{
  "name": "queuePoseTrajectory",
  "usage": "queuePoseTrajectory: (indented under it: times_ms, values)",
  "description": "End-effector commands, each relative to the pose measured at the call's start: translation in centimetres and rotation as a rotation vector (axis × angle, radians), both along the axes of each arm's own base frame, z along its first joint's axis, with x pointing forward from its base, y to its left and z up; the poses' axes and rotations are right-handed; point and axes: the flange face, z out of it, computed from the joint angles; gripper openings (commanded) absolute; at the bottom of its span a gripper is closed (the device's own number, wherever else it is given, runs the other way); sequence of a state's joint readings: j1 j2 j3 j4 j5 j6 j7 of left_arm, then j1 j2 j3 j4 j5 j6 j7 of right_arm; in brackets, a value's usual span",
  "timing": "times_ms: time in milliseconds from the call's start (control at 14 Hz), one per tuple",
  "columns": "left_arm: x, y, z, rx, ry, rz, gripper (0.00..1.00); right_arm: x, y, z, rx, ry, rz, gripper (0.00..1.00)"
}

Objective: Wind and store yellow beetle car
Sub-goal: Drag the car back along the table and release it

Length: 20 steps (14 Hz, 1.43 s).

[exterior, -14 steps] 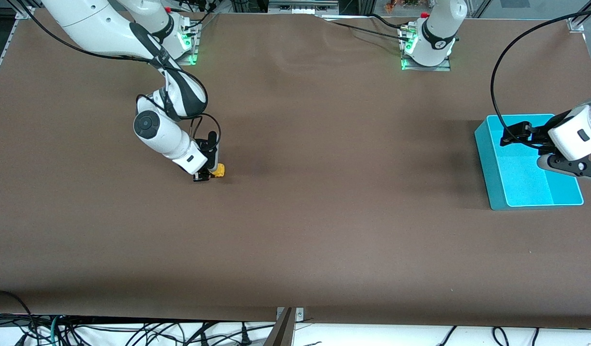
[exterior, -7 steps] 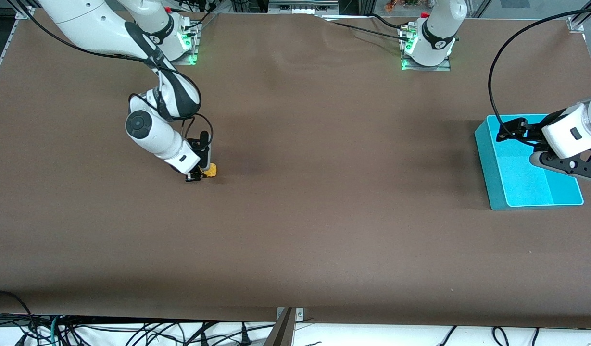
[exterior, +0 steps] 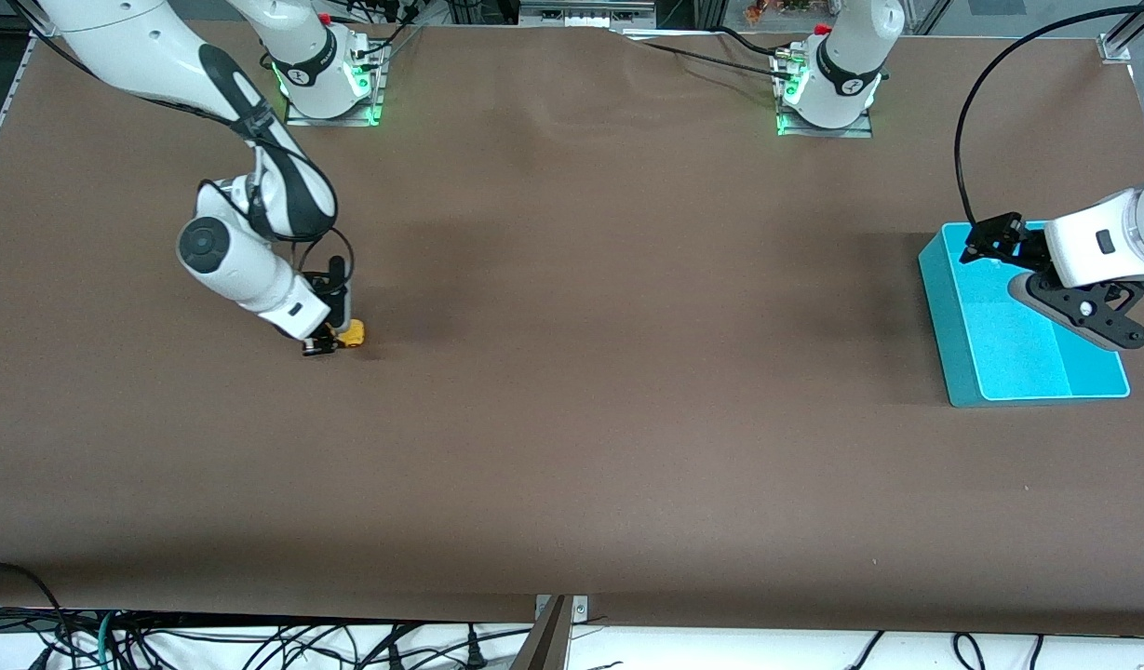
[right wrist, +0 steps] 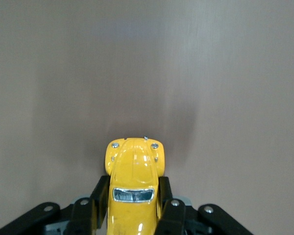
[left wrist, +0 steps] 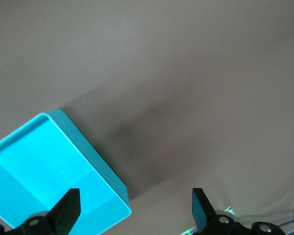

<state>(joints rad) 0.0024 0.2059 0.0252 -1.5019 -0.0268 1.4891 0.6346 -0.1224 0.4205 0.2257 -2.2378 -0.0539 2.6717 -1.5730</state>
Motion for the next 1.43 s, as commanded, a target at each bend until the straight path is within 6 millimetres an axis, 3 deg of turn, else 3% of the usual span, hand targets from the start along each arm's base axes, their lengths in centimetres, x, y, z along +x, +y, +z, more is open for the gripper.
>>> queuePoseTrajectory:
  times_ms: [0,214,429,714,786,929,1143,1286,1357]
  values:
    - [0.0,0.0,0.9,-0.045,-0.005,-0.16,1.0,-1.6,-4.9,-3.0,-0.023,0.069,0.021,0.0]
    - [-0.1,-0.1,0.9,-0.066,-0.008,-0.276,1.0,-1.5,-8.2,-3.0,-0.034,0.073,-0.026,0.0]
    - [0.0,-0.1,0.7,-0.091,-0.007,-0.42,1.0,-1.5,-8.4,-2.9,-0.035,0.079,-0.039,0.0]
    - [0.1,-0.2,0.5,-0.101,-0.006,-0.459,1.0,-1.3,-8.1,-2.6,-0.035,0.071,-0.021,0.0]
    - [0.1,-0.2,0.4,-0.107,-0.003,-0.481,1.0,-1.3,-7.9,-2.6,-0.034,0.071,-0.018,0.06]
    - [0.2,-0.3,0.2,-0.12,-0.003,-0.516,1.0,-0.7,-7.7,-2.1,-0.035,0.057,-0.011,0.3]
    - [0.3,-1.8,-0.2,-0.128,0.004,-0.554,1.0,0.3,-6.6,-0.9,-0.029,0.05,0.008,0.52]
    - [0.3,-2.5,-0.3,-0.129,0.006,-0.567,1.0,1.6,-5.9,0.8,-0.027,0.061,0.021,0.71]
    - [0.3,-2.4,-0.4,-0.131,0.007,-0.566,1.0,2.1,-5.4,1.5,-0.026,0.07,0.027,0.85]
